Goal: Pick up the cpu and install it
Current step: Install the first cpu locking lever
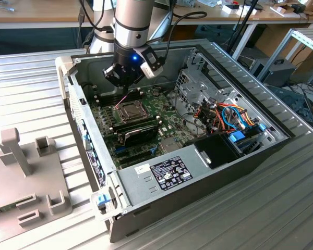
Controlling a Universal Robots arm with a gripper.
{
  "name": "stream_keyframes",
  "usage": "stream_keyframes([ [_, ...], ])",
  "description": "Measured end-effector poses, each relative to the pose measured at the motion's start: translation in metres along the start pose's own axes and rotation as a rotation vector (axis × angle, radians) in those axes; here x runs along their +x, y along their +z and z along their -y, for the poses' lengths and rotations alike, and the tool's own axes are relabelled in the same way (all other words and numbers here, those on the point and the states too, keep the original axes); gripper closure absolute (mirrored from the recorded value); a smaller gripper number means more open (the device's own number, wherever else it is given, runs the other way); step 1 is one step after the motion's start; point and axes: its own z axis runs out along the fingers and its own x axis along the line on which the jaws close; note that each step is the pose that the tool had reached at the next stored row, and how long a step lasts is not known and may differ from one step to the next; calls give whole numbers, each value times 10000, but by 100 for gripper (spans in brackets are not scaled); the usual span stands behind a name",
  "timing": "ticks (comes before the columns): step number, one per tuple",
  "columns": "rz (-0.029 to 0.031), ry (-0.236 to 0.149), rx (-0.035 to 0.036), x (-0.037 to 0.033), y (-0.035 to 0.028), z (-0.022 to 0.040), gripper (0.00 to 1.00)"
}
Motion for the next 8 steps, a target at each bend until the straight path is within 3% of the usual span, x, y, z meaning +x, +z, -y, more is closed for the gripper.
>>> stream_keyframes([
  [8,-1,2,2,2,19,-27,89],
])
